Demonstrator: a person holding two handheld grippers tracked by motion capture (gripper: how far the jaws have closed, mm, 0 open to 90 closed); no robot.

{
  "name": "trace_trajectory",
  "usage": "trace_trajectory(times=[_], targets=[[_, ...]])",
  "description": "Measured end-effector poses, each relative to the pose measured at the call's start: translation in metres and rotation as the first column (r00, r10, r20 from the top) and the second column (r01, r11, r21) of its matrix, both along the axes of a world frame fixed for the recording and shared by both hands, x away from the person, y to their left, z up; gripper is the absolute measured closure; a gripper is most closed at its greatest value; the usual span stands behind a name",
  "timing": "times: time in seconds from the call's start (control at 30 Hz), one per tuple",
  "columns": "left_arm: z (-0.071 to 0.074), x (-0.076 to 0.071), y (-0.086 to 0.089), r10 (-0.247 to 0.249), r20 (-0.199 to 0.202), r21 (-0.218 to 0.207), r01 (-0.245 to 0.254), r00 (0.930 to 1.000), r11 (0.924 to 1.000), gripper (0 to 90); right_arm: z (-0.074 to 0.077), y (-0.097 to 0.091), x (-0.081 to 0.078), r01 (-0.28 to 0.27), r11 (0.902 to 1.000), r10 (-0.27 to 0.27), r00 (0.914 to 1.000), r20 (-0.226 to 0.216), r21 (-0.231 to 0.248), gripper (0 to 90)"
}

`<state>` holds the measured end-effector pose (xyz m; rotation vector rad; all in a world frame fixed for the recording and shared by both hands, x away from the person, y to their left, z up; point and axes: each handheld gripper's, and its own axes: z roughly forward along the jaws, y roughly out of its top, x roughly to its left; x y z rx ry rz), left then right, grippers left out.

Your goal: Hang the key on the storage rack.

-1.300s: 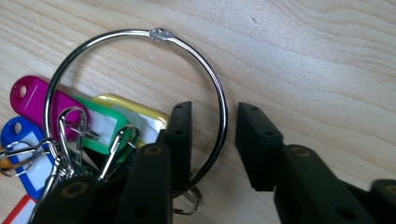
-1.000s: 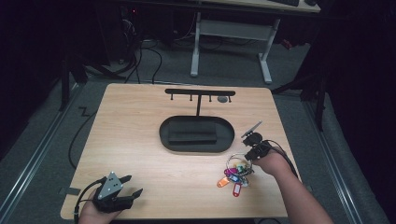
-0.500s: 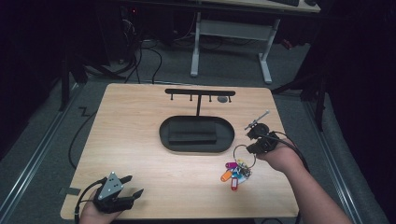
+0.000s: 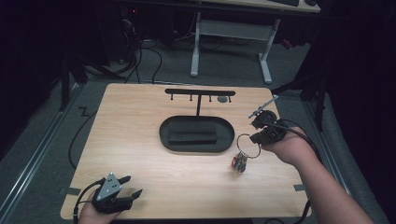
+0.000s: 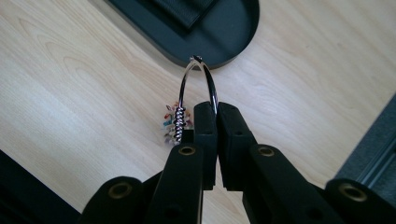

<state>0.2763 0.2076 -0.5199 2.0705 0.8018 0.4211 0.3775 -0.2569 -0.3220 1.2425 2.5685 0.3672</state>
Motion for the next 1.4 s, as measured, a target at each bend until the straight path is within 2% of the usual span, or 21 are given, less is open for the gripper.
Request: trace_trajectory(times=[0.2, 0.37, 0.57, 0.7, 0.83, 1.17, 1.3, 1.4], targets=[[0.0, 0.001, -0.002, -0.005, 0.002, -0.004, 0.005, 1.0, 1.0, 34.6, 0.022, 0.001, 0.001, 0.003, 1.0, -0.002, 0.9996, 0.029, -0.008, 87.7], [-0.001, 0.001, -0.004, -0.012, -0.002, -0.001, 0.012, 0.9999, 0.9999, 34.6, 0.03, 0.003, 0.003, -0.001, 0.9999, 0.002, 0.9988, 0.049, -0.011, 87.7], [0.0, 0.002, -0.002, -0.009, -0.002, 0.0, 0.009, 1.0, 1.0, 34.6, 0.029, 0.009, 0.01, -0.005, 0.9996, 0.007, 0.9987, 0.05, -0.027, 87.7], [0.0, 0.002, -0.001, -0.011, 0.004, -0.017, 0.011, 0.9999, 0.9998, 34.2, 0.028, 0.012, 0.018, -0.008, 0.9996, 0.009, 0.9988, 0.048, -0.028, 87.7], [0.0, 0.001, -0.001, -0.017, 0.003, -0.004, 0.017, 0.9999, 0.9998, 34.1, 0.027, 0.017, 0.026, -0.002, 0.9995, 0.003, 0.9986, 0.053, -0.032, 87.7], [0.0, -0.001, 0.001, -0.01, 0.005, -0.006, 0.01, 0.9999, 0.9999, 33.9, 0.031, 0.035, 0.044, -0.035, 0.9989, 0.037, 0.9971, 0.066, -0.032, 87.7], [0.0, 0.0, 0.005, -0.006, -0.002, -0.027, 0.005, 1.0, 0.9996, 33.9, 0.033, 0.04, 0.051, -0.037, 0.9988, 0.039, 0.9968, 0.07, -0.032, 87.7], [0.001, -0.001, 0.005, -0.001, 0.002, -0.022, 0.001, 1.0, 0.9998, 33.9, 0.033, 0.041, 0.06, -0.022, 0.9992, 0.024, 0.9974, 0.068, -0.033, 87.7]])
